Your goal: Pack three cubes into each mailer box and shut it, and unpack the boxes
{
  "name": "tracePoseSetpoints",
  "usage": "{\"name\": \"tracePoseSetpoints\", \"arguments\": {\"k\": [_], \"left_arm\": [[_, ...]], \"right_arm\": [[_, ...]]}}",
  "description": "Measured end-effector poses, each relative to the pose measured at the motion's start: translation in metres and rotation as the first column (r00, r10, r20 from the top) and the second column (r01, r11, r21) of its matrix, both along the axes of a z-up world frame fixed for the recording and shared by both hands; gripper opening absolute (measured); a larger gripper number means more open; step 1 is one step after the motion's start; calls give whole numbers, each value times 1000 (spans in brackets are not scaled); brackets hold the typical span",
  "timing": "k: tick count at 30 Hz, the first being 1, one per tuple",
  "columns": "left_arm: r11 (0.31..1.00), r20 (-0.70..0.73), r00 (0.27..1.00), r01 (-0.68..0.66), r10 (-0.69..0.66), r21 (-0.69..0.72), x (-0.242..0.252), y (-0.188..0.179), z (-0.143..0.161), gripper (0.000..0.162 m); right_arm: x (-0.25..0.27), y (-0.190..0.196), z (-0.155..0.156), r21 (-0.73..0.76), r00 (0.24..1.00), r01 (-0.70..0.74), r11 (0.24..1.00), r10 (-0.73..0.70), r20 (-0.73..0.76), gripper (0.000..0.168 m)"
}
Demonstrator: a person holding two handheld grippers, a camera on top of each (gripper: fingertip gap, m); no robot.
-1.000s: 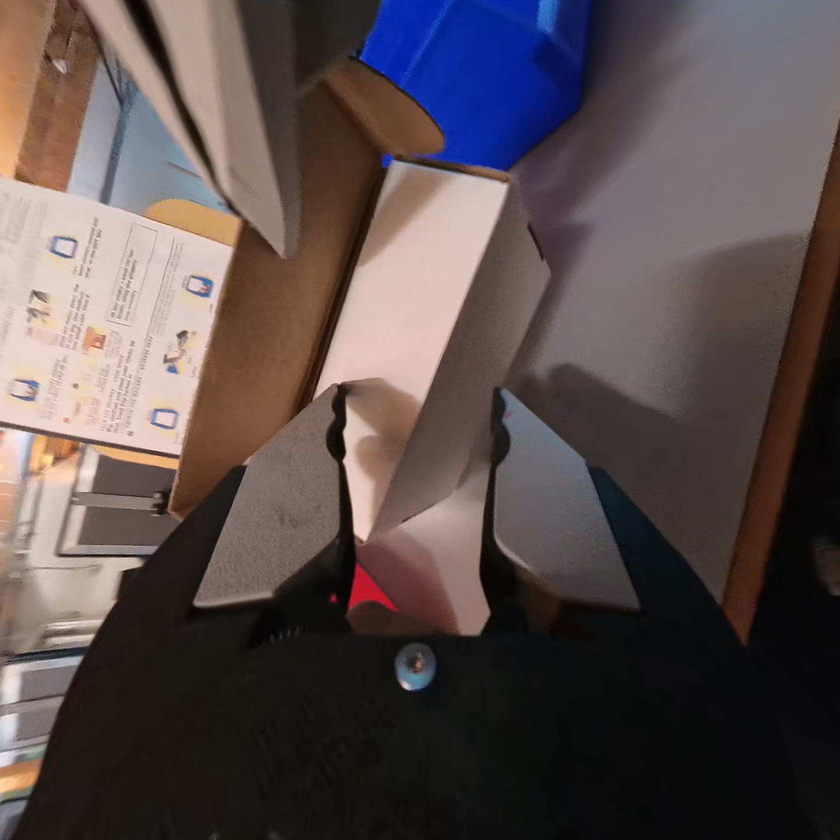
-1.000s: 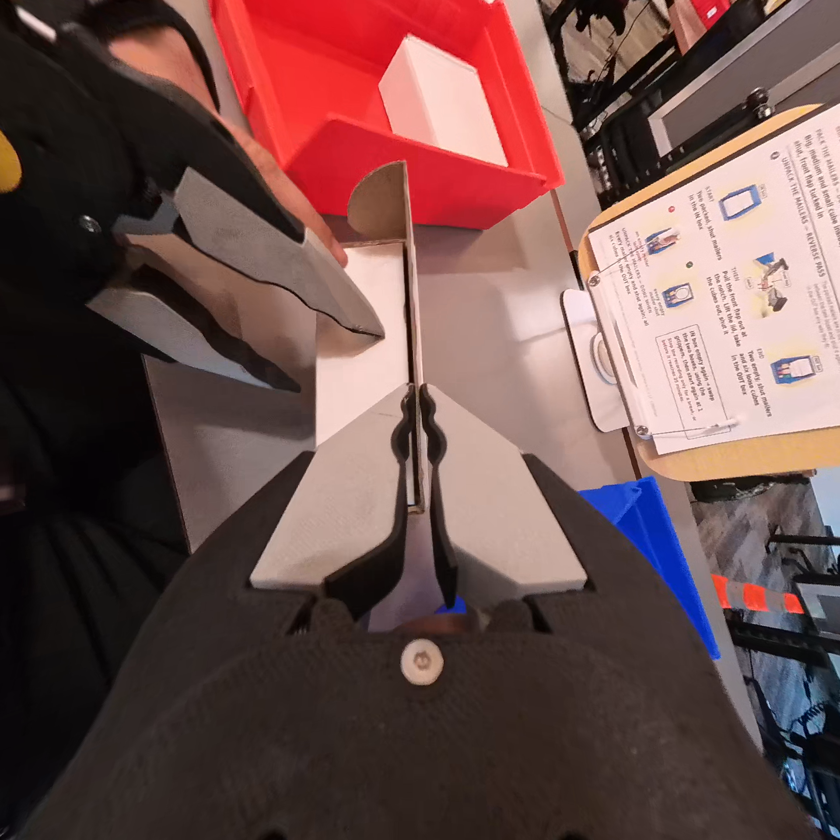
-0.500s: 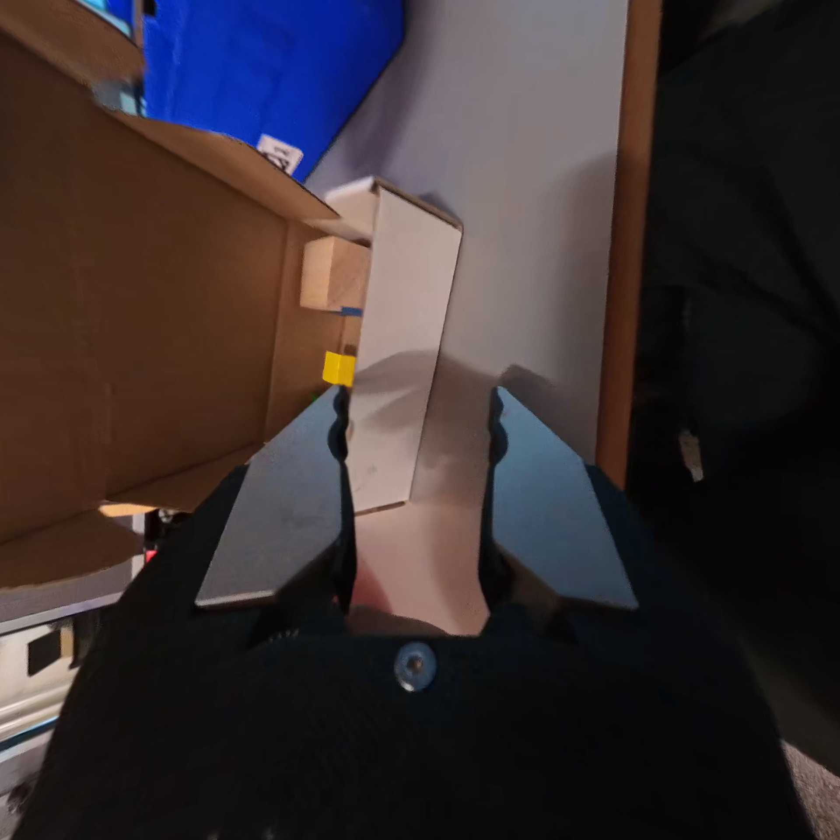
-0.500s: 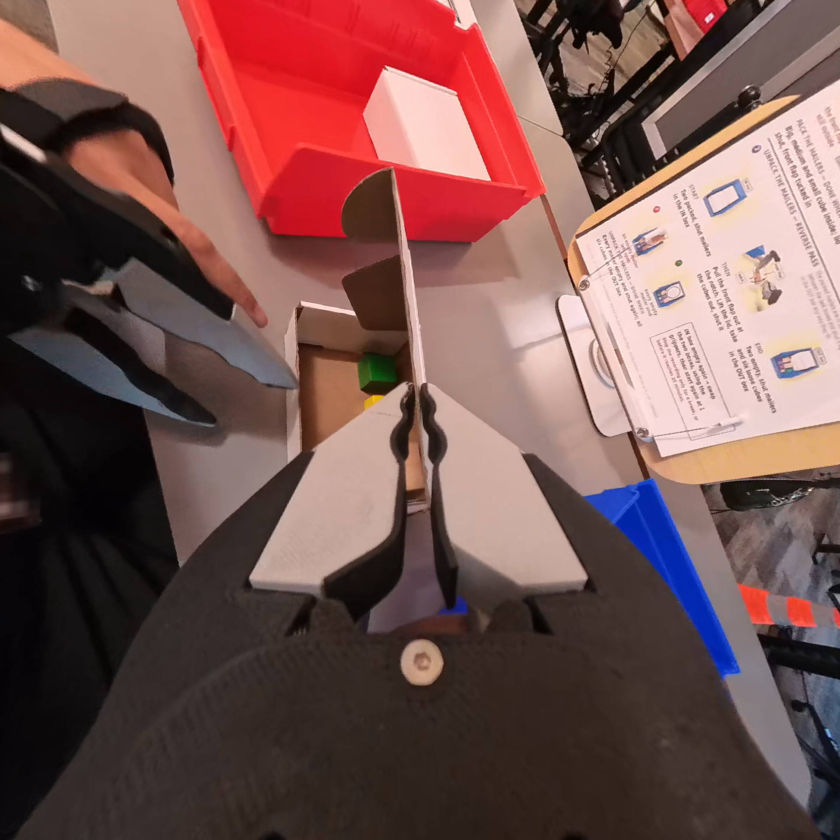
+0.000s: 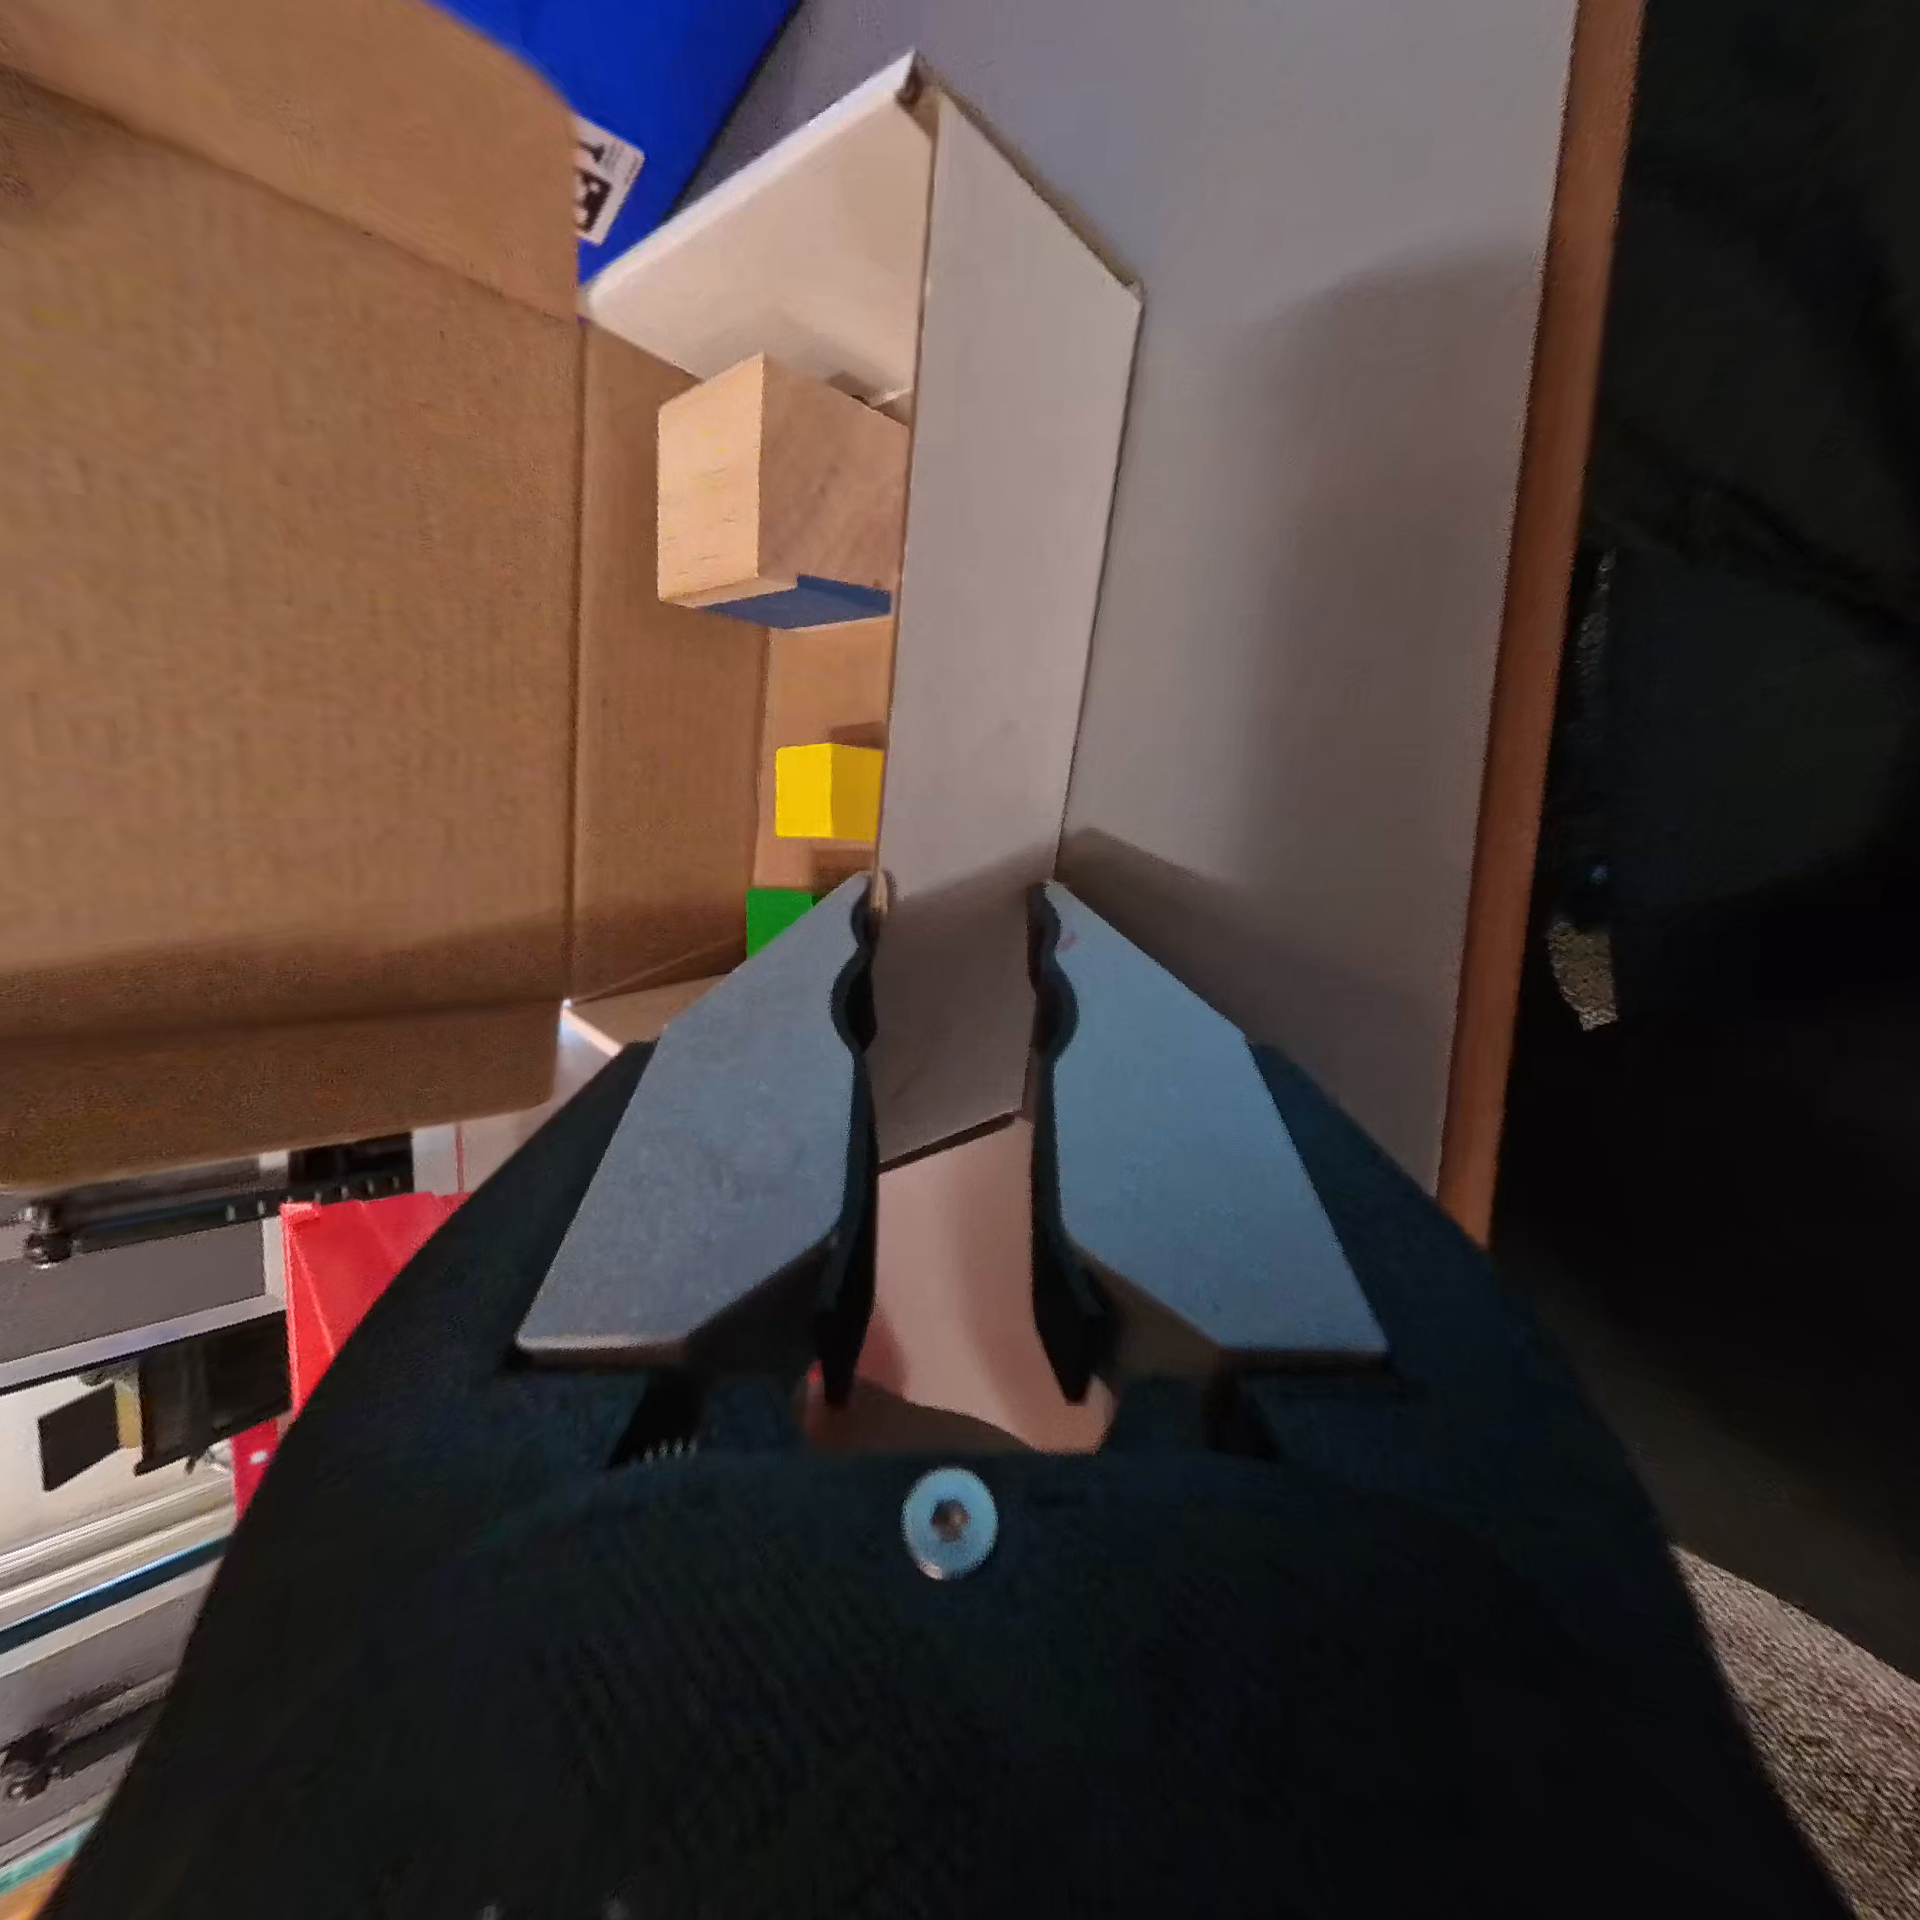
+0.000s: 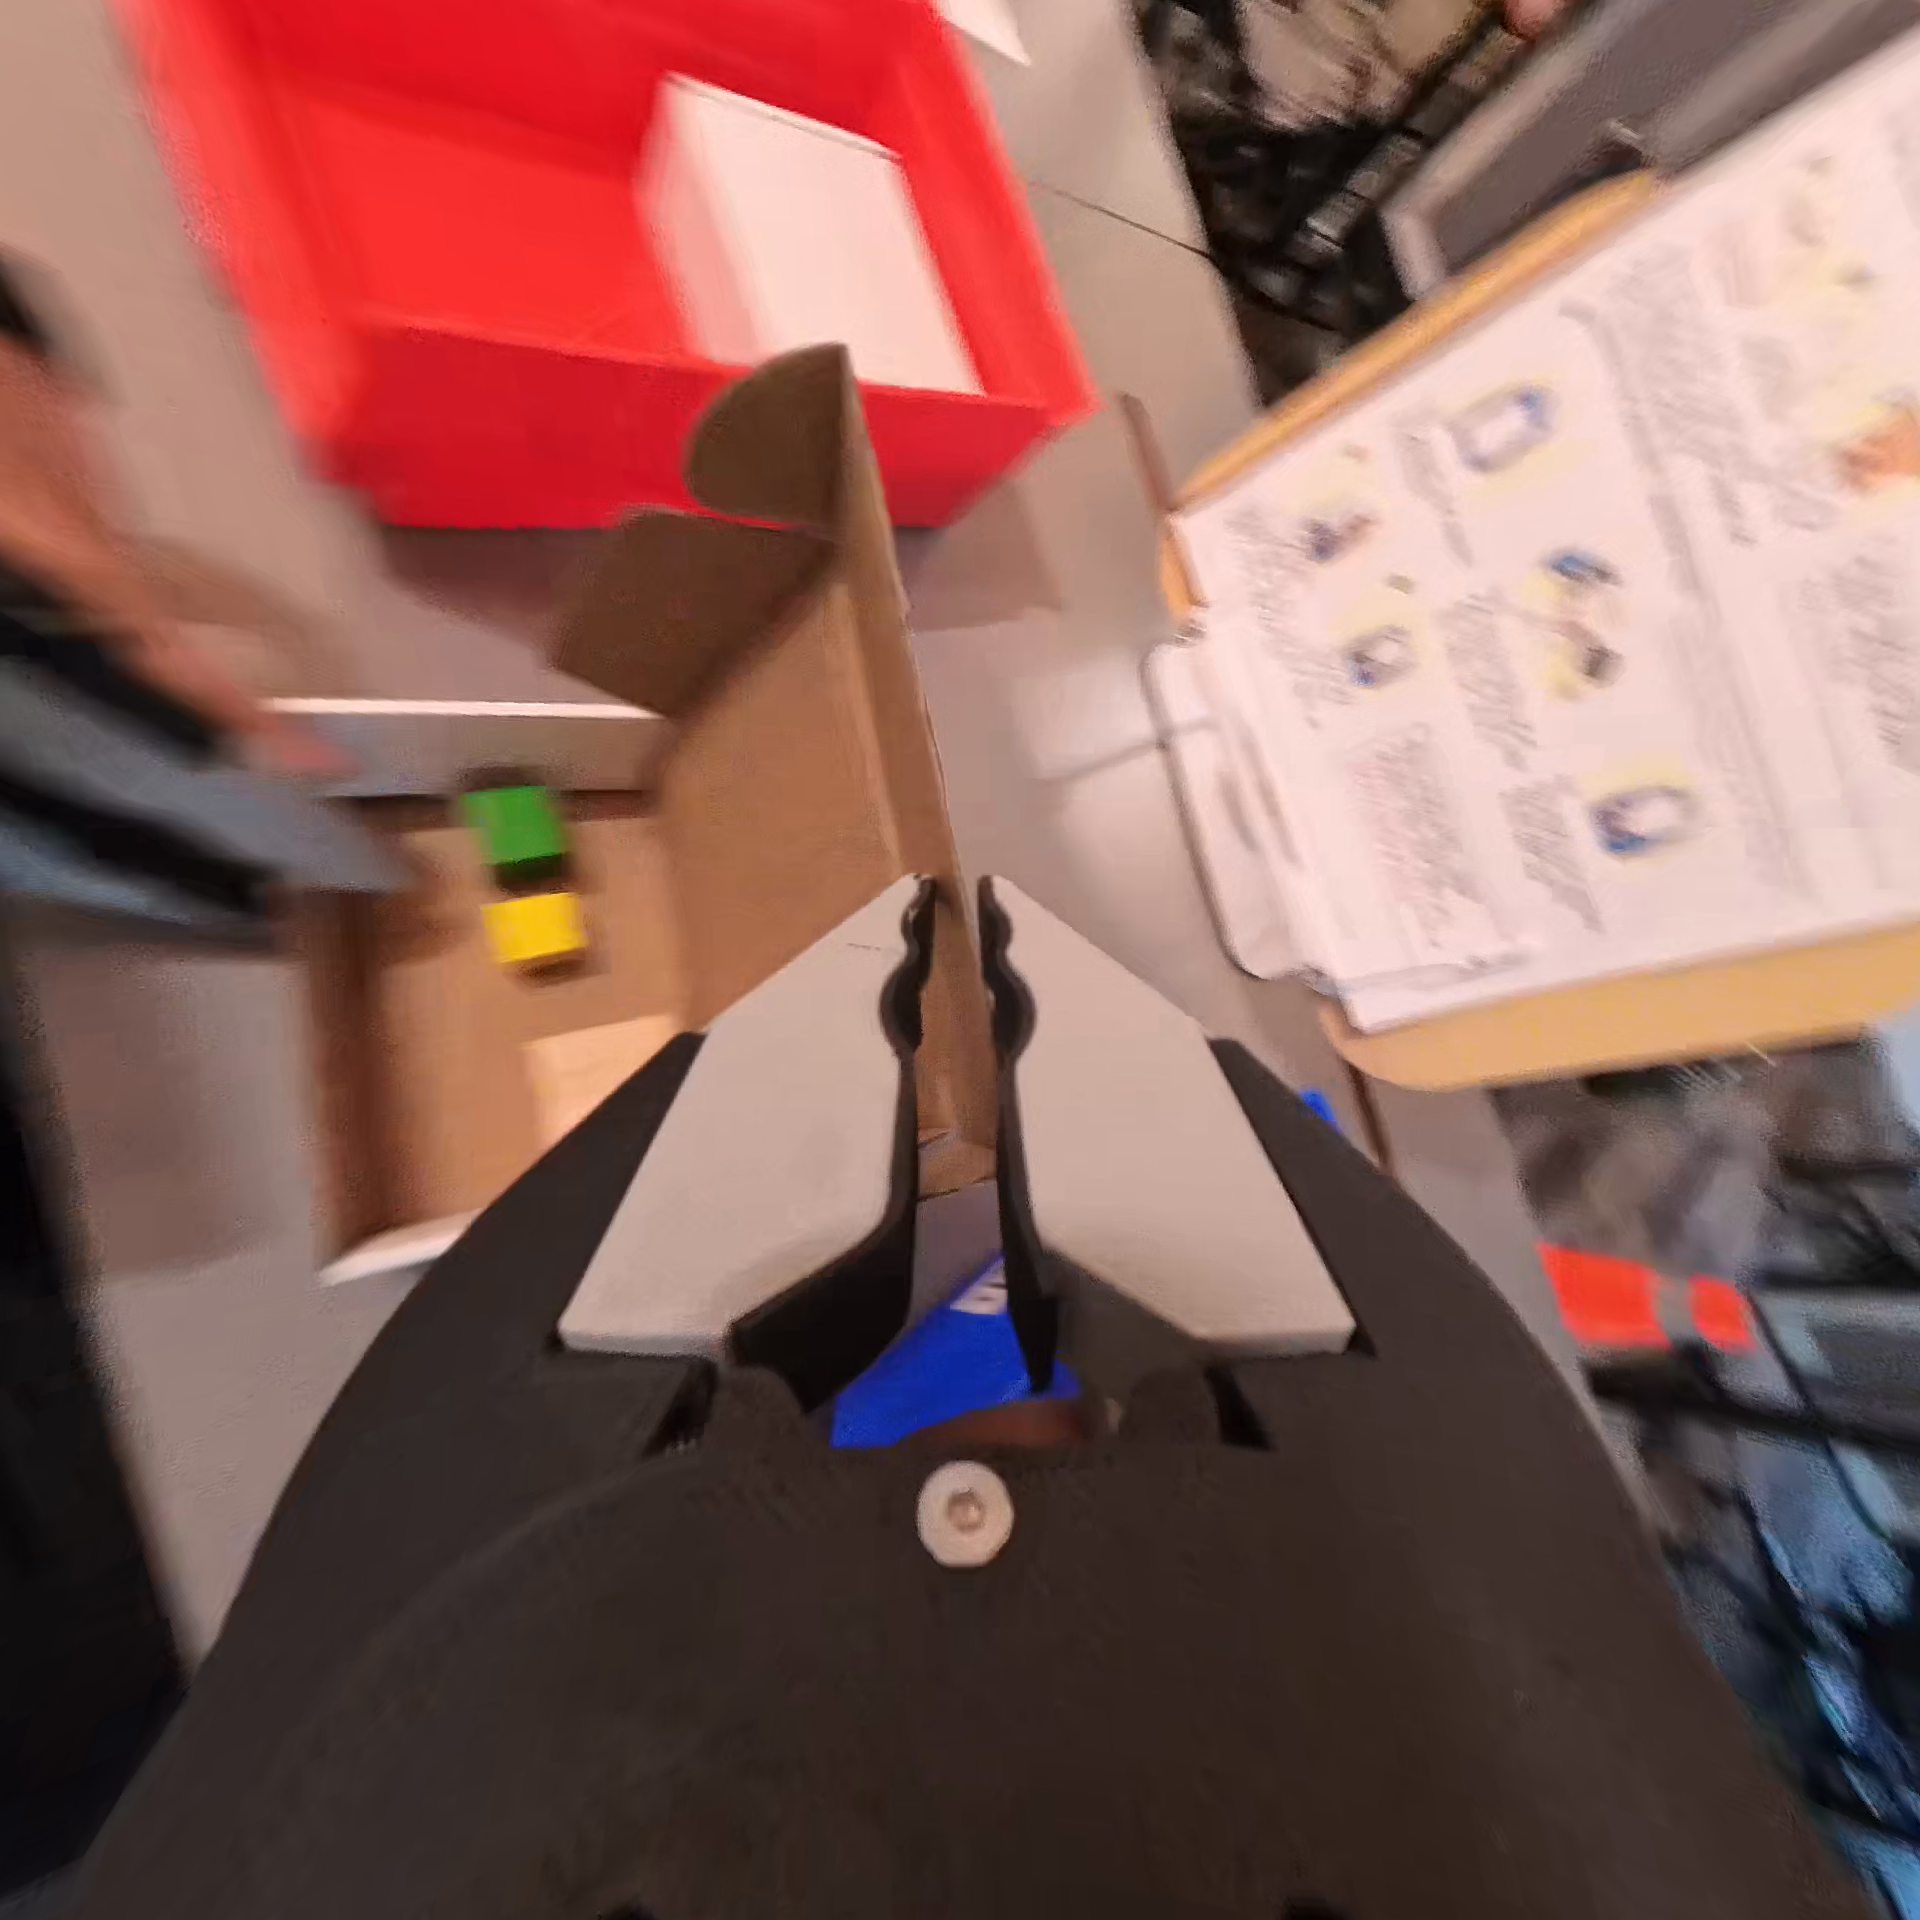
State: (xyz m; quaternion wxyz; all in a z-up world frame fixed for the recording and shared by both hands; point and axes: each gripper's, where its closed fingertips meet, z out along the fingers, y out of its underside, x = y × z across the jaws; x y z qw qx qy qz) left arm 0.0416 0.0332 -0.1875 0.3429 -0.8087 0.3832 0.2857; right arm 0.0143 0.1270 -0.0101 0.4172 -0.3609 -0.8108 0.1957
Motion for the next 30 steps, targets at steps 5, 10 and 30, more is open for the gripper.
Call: {"name": "tracePoseSetpoints", "arguments": {"k": [5, 10, 30], "left_arm": [[1000, -9, 1000, -5, 5, -7, 1, -2, 0, 21], [999, 21, 999, -33, 33, 1, 0, 0, 0, 25], [996, 306, 950, -84, 67, 41, -15, -17, 23, 49]], "right_arm": [[-58, 82, -56, 233, 960, 271, 934, -280, 6, 16], [-82, 113, -129, 379, 893, 359, 853, -432, 124, 13], [32, -13, -142, 123, 824, -119, 985, 29, 566, 36]]}}
